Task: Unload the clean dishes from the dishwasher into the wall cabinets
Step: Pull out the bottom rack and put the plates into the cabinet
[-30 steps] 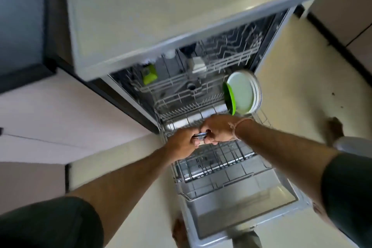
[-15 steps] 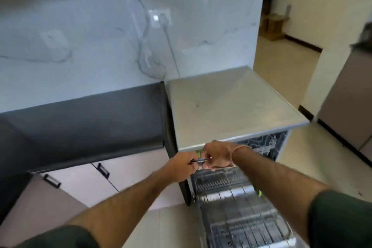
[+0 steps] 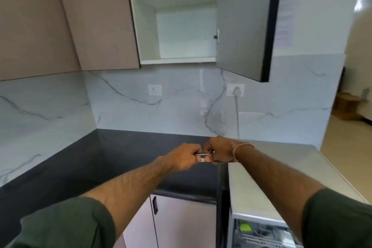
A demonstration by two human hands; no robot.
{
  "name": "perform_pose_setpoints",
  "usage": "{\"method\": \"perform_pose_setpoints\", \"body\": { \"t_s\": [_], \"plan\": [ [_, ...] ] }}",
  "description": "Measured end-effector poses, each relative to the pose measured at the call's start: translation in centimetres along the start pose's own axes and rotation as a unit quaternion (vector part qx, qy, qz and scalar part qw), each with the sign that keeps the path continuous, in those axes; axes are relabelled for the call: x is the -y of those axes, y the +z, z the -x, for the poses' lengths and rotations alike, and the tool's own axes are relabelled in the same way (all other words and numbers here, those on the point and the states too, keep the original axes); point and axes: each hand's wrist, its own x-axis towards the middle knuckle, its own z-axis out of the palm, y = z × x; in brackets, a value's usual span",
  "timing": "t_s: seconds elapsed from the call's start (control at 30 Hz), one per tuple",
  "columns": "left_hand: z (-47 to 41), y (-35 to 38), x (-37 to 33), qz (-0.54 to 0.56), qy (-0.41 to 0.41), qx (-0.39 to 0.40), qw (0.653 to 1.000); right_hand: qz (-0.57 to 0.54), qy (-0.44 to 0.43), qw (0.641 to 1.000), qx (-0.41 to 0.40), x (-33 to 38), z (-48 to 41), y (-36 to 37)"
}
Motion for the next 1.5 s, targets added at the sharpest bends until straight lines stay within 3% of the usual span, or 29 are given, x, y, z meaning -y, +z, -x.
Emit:
{"method": "perform_pose_setpoints", "body": {
  "t_s": [0.23, 0.6, 0.8, 1.1, 1.5],
  "plan": [
    [-1.4, -12.3, 4.6, -0.059, -0.013, -0.078, 0.995, 0.006, -0.039, 0.997, -0.063, 5.8, -9.3, -8.6],
    [-12.1, -29.7, 8.8, -0.111, 0.087, -0.142, 0.980, 0.067, 0.001, 0.986, -0.150, 9.1, -21.1, -23.6],
    [-21.1, -34.3, 9.0, -0.083, 0.132, -0.158, 0.975, 0.082, 0.042, 0.980, -0.174, 4.6, -26.7, -29.4],
    [-36.3, -37.1, 9.5, -0.019, 0.134, -0.176, 0.975, 0.117, 0.073, 0.969, -0.207, -5.3, -36.5, -35.4],
    [-51.5, -37.6, 10.7, -0.039, 0.152, -0.087, 0.984, 0.091, 0.130, 0.980, -0.117, -15.2, -45.0, -38.3]
  ]
}}
